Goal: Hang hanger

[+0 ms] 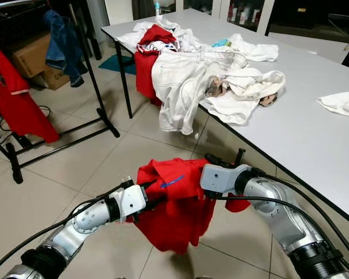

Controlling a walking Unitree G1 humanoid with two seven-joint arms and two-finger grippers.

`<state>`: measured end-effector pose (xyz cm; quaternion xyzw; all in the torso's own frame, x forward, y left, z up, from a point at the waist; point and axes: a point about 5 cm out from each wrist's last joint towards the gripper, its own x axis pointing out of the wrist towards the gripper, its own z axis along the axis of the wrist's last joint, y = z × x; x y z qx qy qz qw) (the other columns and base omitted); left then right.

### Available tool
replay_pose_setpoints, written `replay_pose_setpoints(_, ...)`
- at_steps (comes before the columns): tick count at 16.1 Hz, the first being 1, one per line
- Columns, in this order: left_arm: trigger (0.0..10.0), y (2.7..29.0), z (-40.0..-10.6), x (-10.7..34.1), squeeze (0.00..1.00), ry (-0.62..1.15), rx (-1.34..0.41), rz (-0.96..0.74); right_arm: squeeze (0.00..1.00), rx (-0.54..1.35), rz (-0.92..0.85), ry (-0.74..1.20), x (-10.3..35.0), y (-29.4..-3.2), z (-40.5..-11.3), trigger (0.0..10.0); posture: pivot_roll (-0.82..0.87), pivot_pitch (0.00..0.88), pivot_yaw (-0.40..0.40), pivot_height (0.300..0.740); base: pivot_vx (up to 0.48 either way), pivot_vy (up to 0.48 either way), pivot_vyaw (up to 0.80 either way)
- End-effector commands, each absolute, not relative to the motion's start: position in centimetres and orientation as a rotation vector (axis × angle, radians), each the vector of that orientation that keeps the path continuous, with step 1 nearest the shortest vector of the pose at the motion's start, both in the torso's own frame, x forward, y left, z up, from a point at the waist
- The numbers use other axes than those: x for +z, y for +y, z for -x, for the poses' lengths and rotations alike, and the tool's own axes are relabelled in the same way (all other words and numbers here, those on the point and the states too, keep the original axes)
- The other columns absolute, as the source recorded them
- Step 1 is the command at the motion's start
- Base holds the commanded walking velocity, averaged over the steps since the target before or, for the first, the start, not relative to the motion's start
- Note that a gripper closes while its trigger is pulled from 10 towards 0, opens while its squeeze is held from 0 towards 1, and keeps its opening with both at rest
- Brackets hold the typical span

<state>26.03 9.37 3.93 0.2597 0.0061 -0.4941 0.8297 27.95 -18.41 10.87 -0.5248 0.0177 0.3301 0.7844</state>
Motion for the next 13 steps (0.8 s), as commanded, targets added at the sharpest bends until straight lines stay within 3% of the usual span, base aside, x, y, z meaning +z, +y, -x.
replay_pose_setpoints(1, 10.0, 9.20, -25.80, 3.98, 1.00, 0.019, -1.068, -0.535, 0.00, 0.663, 1.124, -0.029, 12.31, -18.39, -28.66, 0.0, -0.12, 0.000, 0.037, 0.740, 0.000, 0.000, 0.00)
replay_pose_setpoints(13, 10.0, 9.00, -25.68, 4.61, 1.00, -0.010, -1.041, -0.524, 0.00, 0.671, 1.119, -0.022, 12.07, -18.35, -28.30, 0.0, -0.12, 0.000, 0.039, 0.740, 0.000, 0.000, 0.00)
